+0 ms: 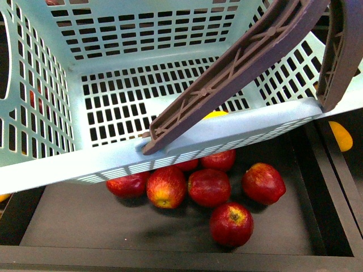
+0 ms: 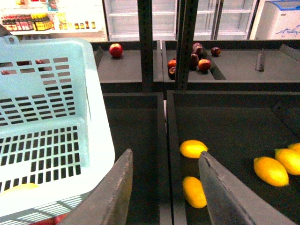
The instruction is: Pick lemon and mango into basket
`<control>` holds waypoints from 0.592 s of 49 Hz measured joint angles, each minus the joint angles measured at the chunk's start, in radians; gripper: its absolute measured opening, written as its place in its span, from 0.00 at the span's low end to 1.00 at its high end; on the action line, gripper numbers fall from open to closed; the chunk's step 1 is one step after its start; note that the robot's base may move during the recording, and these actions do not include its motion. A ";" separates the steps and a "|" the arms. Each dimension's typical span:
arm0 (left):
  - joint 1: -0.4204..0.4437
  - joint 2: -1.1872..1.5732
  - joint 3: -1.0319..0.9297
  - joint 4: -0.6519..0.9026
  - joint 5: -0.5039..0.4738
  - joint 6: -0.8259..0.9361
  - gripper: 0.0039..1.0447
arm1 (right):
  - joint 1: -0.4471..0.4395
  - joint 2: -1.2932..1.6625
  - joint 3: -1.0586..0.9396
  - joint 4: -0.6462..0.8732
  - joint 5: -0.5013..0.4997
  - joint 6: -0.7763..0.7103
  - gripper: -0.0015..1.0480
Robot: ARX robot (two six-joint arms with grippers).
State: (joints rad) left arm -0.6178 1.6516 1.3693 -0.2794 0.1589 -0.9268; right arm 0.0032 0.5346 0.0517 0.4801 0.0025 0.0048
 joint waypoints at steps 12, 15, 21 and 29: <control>-0.007 0.000 0.000 0.000 0.002 0.002 0.28 | -0.001 0.000 0.000 0.000 0.003 0.000 0.88; -0.012 0.000 0.000 0.000 0.015 -0.002 0.28 | -0.002 0.000 0.000 0.000 0.003 0.000 0.92; -0.010 0.000 0.000 0.000 0.013 -0.003 0.28 | -0.002 -0.001 0.000 0.000 0.001 0.000 0.92; -0.007 0.000 0.000 0.000 0.004 -0.003 0.28 | -0.002 -0.002 -0.002 0.000 0.000 0.000 0.92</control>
State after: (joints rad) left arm -0.6247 1.6516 1.3693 -0.2794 0.1631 -0.9302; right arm 0.0013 0.5331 0.0502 0.4797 0.0025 0.0051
